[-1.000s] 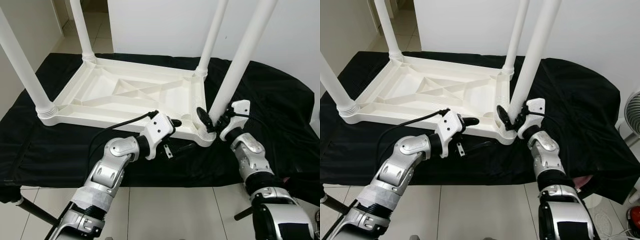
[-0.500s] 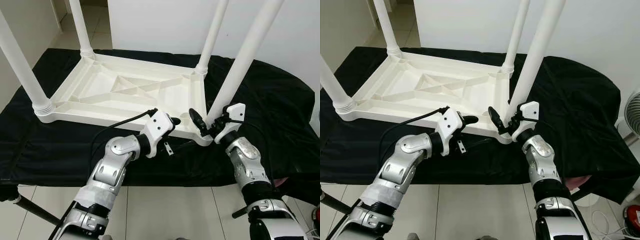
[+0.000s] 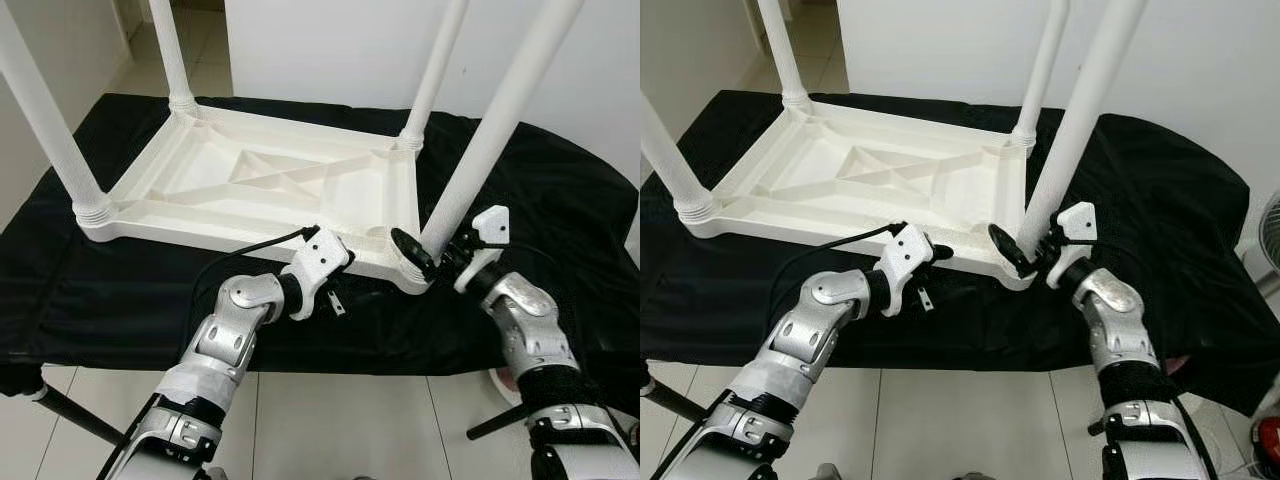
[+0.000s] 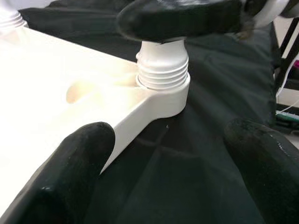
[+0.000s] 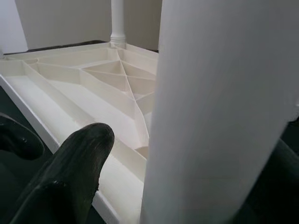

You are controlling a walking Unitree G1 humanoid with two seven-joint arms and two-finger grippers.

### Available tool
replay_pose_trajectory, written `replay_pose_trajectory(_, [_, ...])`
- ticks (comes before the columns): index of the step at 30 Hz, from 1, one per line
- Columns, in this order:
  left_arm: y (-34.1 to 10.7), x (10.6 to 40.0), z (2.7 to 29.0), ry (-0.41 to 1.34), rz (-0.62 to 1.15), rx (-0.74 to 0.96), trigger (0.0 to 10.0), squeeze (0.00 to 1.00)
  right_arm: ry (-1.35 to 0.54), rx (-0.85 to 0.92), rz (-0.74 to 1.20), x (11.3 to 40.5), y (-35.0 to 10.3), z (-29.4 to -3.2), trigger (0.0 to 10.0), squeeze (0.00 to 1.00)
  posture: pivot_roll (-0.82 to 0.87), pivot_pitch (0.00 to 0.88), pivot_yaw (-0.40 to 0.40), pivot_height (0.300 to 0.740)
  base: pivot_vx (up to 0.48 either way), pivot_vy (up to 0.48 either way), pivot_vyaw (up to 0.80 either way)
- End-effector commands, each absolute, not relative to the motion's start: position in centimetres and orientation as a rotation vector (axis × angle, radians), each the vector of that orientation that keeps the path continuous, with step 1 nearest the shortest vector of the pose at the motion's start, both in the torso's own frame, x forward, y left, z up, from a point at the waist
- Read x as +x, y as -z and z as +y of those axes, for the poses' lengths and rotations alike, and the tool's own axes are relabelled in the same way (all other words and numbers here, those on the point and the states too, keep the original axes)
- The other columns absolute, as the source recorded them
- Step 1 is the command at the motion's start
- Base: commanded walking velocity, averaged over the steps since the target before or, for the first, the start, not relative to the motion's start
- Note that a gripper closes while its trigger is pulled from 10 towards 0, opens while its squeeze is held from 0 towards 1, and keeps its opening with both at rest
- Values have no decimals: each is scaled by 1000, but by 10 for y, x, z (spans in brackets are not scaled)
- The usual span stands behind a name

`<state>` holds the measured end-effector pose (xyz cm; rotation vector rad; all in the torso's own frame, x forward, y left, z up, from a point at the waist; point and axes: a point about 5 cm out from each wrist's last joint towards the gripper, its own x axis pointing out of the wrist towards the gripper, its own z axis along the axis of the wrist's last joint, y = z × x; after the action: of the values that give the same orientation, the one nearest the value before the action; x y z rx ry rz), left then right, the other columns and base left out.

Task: Building children table

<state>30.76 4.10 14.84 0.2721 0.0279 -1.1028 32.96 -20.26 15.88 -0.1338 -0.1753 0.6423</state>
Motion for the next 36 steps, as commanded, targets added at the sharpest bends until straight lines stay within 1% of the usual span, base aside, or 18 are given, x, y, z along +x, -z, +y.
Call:
replay_pose_trajectory(1, [-151,317,41,880,2,269,10000,0,-667,-143,-141,327,-155,-206,10000,0,-43,10,-37,740,0,0,0])
replay_pose_trajectory(6, [-151,317,42,889,1,271,10000,0,-683,-169,-121,326,-155,-211,10000,0,-44,3,-34,740,0,0,0])
replay_pose_trajectory(7, [-151,318,43,894,4,266,10000,0,-695,-193,-106,326,-155,-216,10000,0,-47,0,-34,740,0,0,0])
replay_pose_trajectory(15, [-150,318,43,907,3,258,10000,0,-696,-225,-67,329,-150,-222,10000,0,-51,0,-30,740,0,0,0])
replay_pose_trajectory(16, [-151,318,42,909,1,254,10000,0,-695,-214,-63,330,-150,-222,5765,0,-50,0,-32,740,0,0,0])
replay_pose_trajectory(17, [-152,318,42,906,-4,254,10000,0,-695,-202,-59,330,-149,-221,4471,0,-47,0,-34,740,0,0,0])
replay_pose_trajectory(21, [-153,319,42,902,-8,256,10000,0,-699,-187,-52,330,-147,-219,4392,0,-45,0,-34,740,0,0,0])
replay_pose_trajectory(25, [-154,320,42,898,-12,257,10000,0,-702,-181,-50,331,-145,-218,4471,0,-43,0,-33,740,0,0,0])
replay_pose_trajectory(26, [-154,320,43,895,-14,258,10000,0,-702,-171,-48,332,-144,-215,6039,0,-38,0,-34,740,0,0,0])
replay_pose_trajectory(27, [-154,320,43,895,-14,258,10000,0,-702,-171,-48,332,-144,-215,6039,0,-38,0,-34,740,0,0,0])
replay_pose_trajectory(28, [-155,319,43,898,-18,258,10000,0,-694,-165,-46,336,-143,-212,10000,0,-34,0,-32,740,0,0,0])
replay_pose_trajectory(33, [-155,314,39,931,-35,268,10000,0,-682,-153,-35,343,-140,-208,10000,0,-22,0,-35,740,0,0,0])
replay_pose_trajectory(34, [-155,312,39,936,-38,272,10000,0,-682,-139,-29,344,-138,-207,10000,329,-22,0,-35,740,0,0,0])
replay_pose_trajectory(35, [-155,311,39,938,-40,273,10000,0,-670,-132,-25,345,-136,-206,10000,1000,-14,0,-41,740,0,0,0])
replay_pose_trajectory(36, [-155,311,39,938,-40,273,10000,0,-670,-132,-25,345,-136,-206,10000,1000,-14,0,-41,740,0,0,0])
